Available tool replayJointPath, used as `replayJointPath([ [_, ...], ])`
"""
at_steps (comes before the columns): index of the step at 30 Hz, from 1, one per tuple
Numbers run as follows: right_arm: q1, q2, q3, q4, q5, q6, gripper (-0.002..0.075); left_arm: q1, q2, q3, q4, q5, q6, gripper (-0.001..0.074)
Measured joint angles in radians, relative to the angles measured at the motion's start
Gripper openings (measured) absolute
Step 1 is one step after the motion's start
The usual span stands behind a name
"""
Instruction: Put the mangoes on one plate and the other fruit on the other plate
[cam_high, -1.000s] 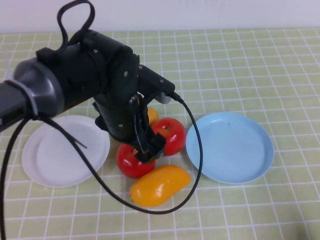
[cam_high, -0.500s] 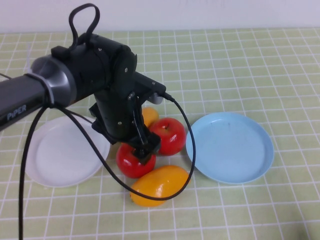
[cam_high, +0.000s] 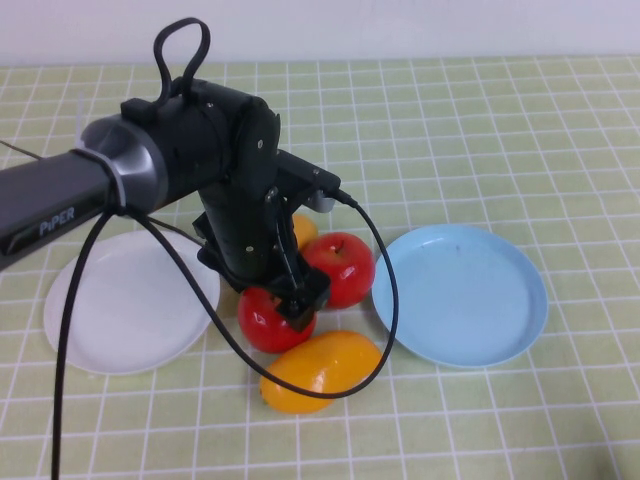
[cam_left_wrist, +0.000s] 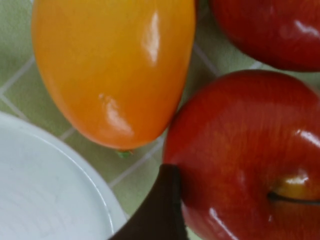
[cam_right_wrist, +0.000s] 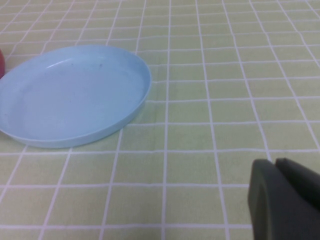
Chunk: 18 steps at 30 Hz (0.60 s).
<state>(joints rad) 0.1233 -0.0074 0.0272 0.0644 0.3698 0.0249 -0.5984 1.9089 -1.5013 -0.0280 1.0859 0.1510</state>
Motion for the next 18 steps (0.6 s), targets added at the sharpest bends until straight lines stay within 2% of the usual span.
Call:
replayJointPath([
  [2, 0.0, 0.0, 0.0, 0.0, 0.0, 0.0, -0.0016, 0.0, 0.0, 0.0, 0.0, -0.004, 0.0, 0.0653],
  [5, 0.0, 0.0, 0.0, 0.0, 0.0, 0.0, -0.0016, 0.0, 0.002, 0.0, 0.0, -0.004, 0.0, 0.0578],
  [13, 0.0, 0.0, 0.0, 0.0, 0.0, 0.0, -0.0016, 0.0, 0.002, -0.002, 0.007, 0.014, 0.0, 0.0575],
  [18, 0.0, 0.0, 0.0, 0.0, 0.0, 0.0, -0.0016, 0.0, -0.002, -0.062, 0.059, 0.118, 0.002, 0.0575],
])
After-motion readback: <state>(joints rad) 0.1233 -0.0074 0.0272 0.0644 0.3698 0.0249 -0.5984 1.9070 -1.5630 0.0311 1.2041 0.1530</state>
